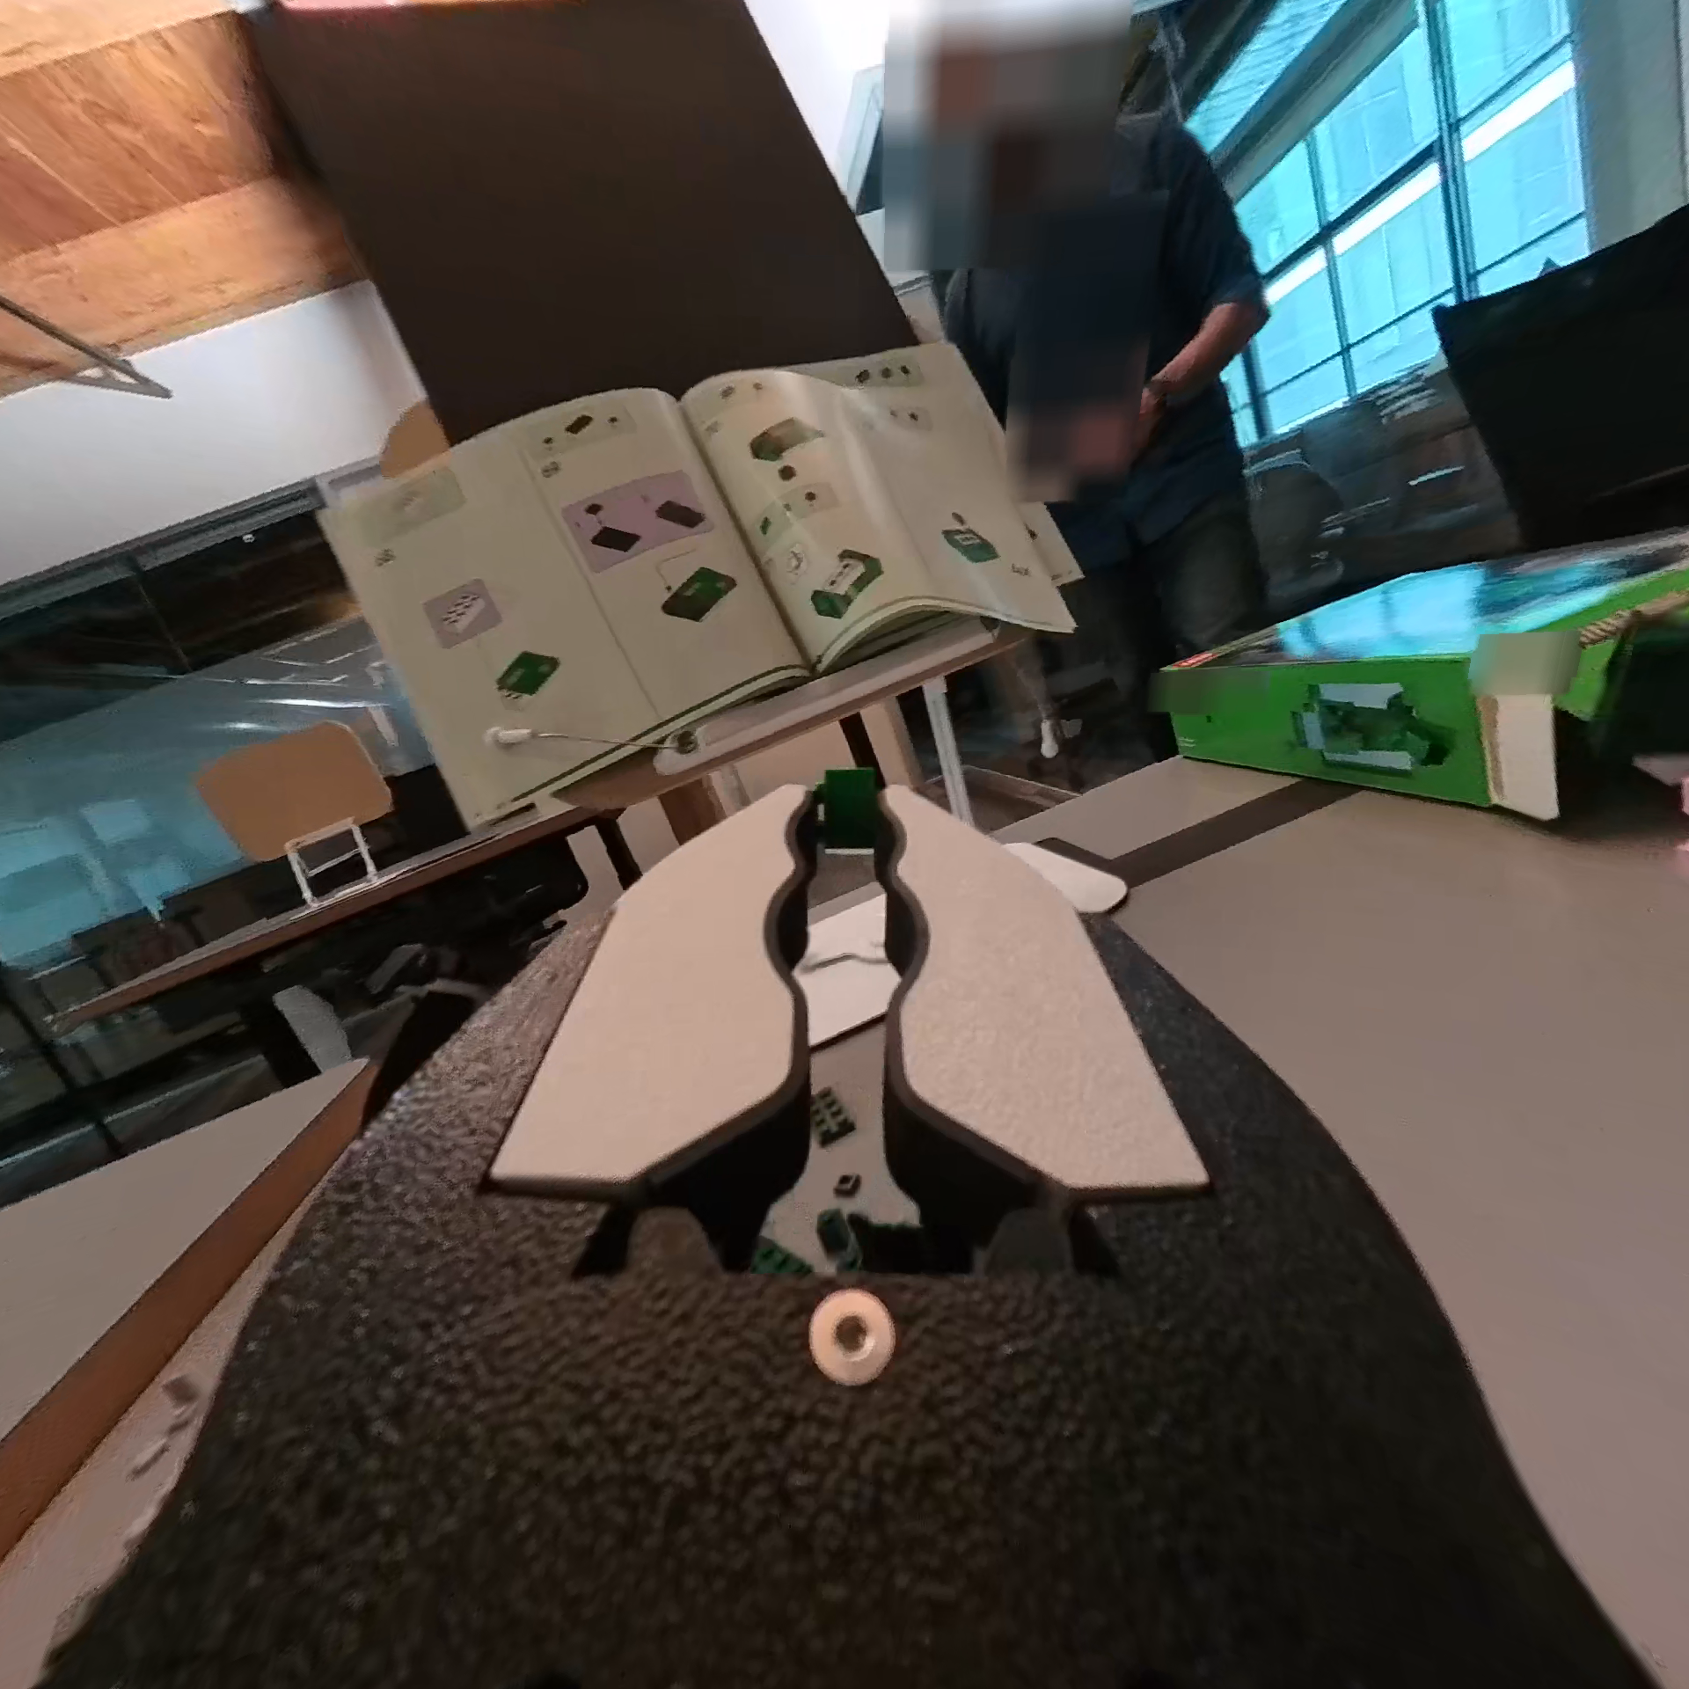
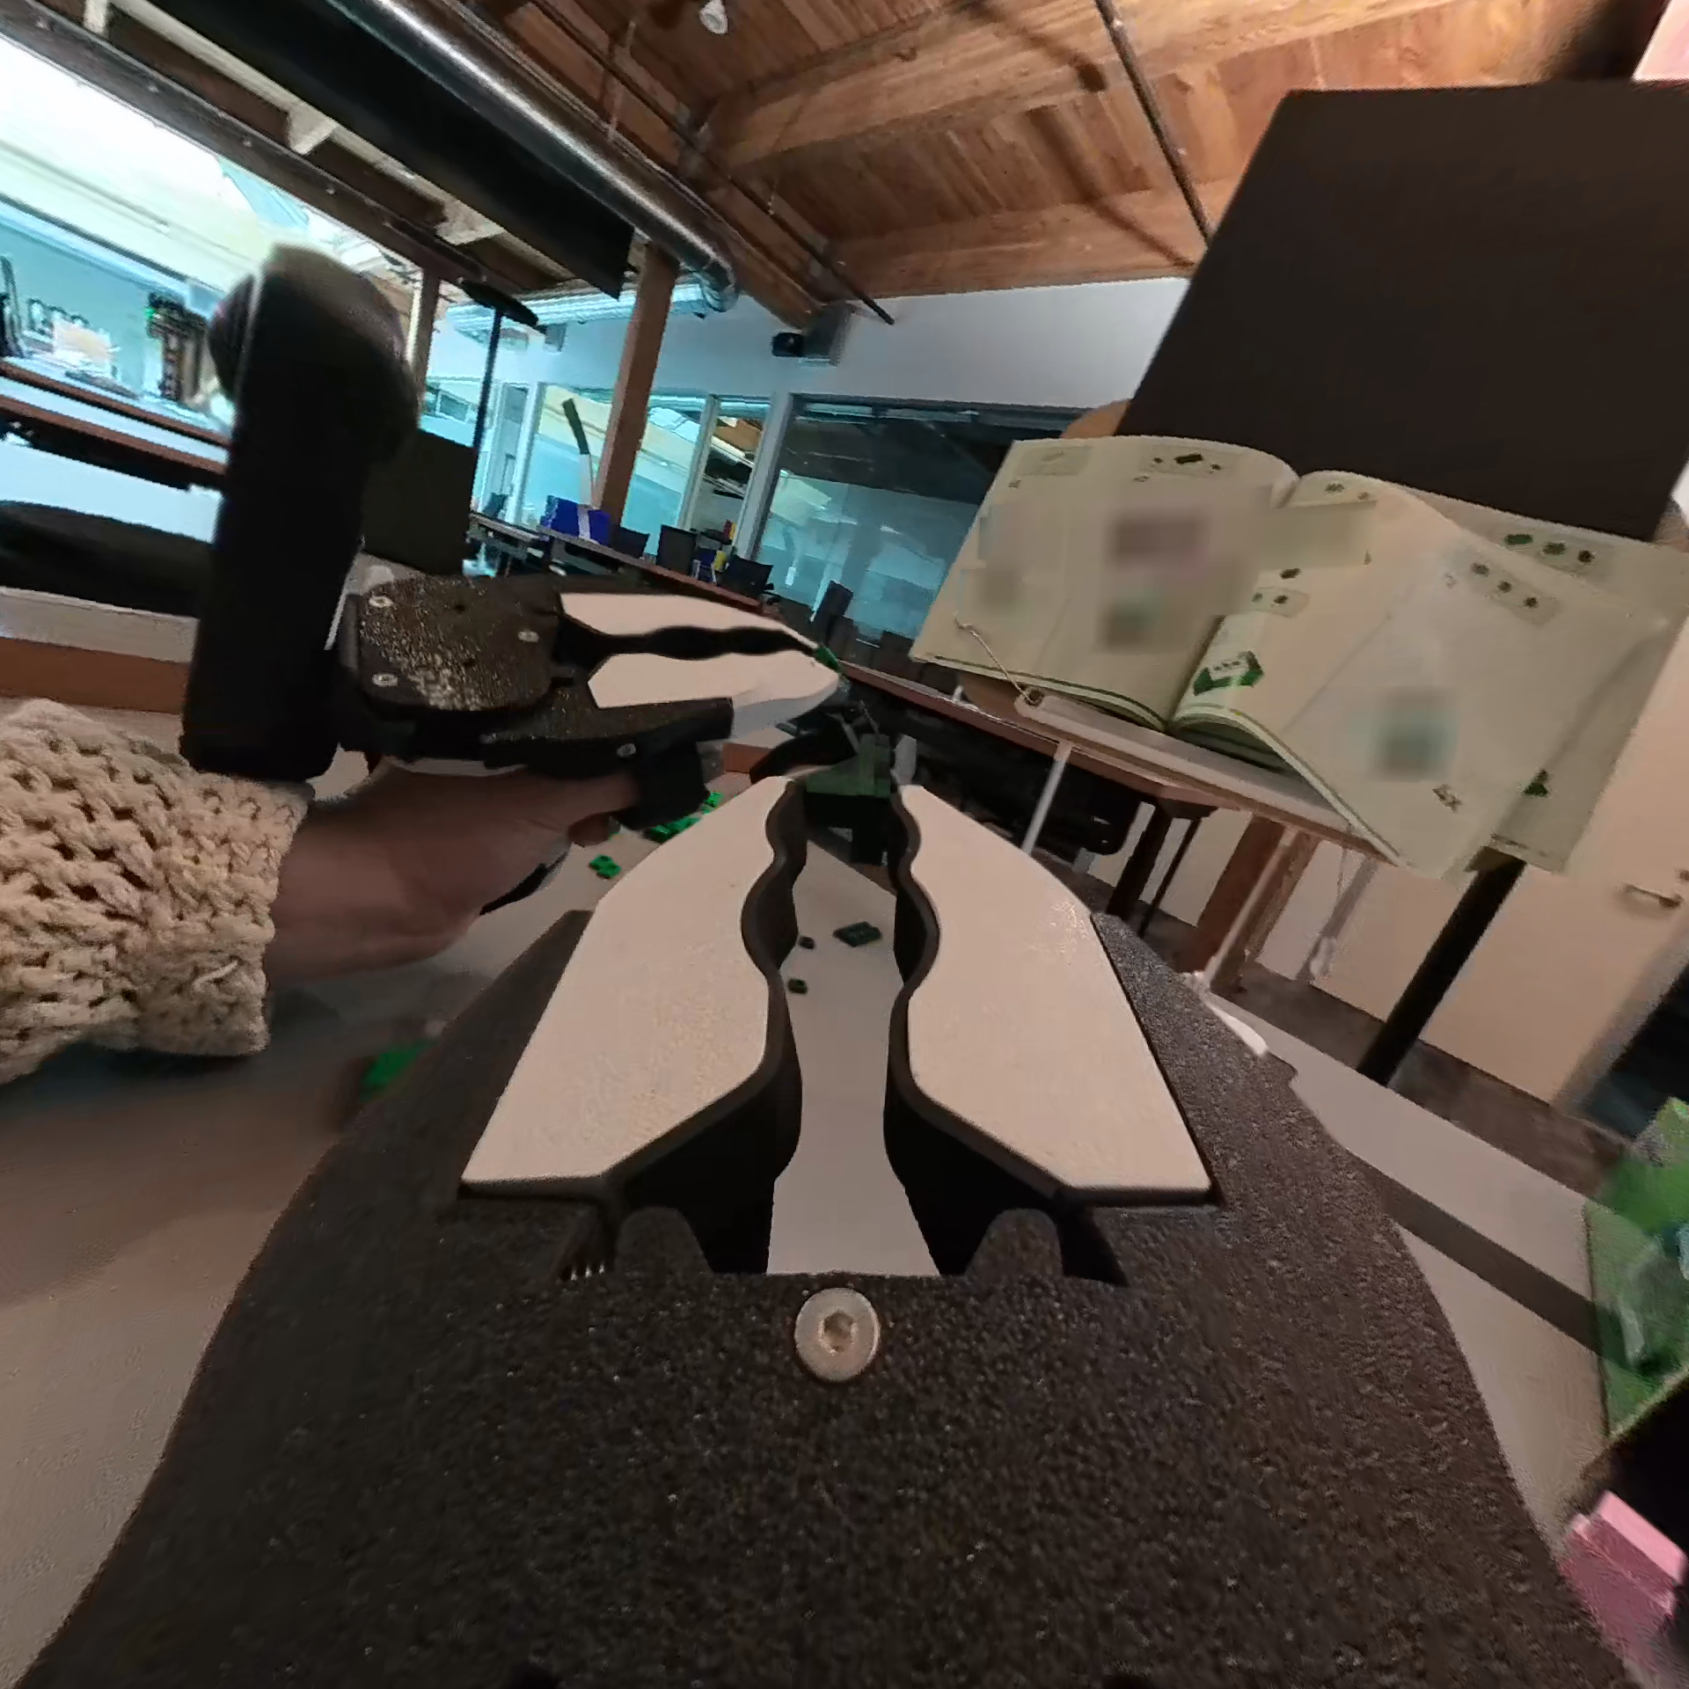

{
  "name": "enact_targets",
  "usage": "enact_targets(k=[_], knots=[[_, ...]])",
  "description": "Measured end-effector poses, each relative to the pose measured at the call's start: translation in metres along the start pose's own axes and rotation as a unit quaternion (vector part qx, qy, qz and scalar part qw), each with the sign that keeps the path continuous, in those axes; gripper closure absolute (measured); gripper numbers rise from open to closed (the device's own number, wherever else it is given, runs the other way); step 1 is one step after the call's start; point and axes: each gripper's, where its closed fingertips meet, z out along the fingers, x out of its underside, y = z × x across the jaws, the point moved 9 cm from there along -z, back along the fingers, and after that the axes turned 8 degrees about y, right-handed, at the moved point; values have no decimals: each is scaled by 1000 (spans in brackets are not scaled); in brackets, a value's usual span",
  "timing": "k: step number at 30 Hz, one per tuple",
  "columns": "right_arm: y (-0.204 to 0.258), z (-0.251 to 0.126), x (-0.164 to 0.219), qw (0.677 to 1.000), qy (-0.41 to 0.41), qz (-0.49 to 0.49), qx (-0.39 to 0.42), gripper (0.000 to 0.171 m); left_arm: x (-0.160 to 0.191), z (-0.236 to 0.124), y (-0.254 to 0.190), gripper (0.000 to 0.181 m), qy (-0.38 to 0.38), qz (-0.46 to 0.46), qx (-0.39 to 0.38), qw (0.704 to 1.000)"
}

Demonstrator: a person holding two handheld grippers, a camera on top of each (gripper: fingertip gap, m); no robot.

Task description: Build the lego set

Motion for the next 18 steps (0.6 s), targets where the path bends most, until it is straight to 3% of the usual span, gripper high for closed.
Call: enact_targets(k=[4, 6, 9, 13, 16, 18], knots=[[-13, -2, 0, 1000, -5, 2, 21, 155, 2, 5, -13, 170, -15, -12, 20, 1000], [-20, -4, 1, 999, -7, -1, 35, 155, -10, 6, -17, 170, -30, 38, 26, 998], [-27, 1, 8, 999, 9, 1, 37, 155, -60, 15, -18, 170, -91, 138, 20, 986], [-33, -1, 8, 999, 3, -1, 49, 155, -134, 28, -22, 170, -162, 139, 1, 977], [-36, -2, 8, 999, 6, -9, 53, 155, -153, 21, -31, 170, -200, 114, -9, 973], [-39, -3, 8, 998, 2, -17, 59, 155, -143, 17, -38, 170, -205, 107, -17, 973]])
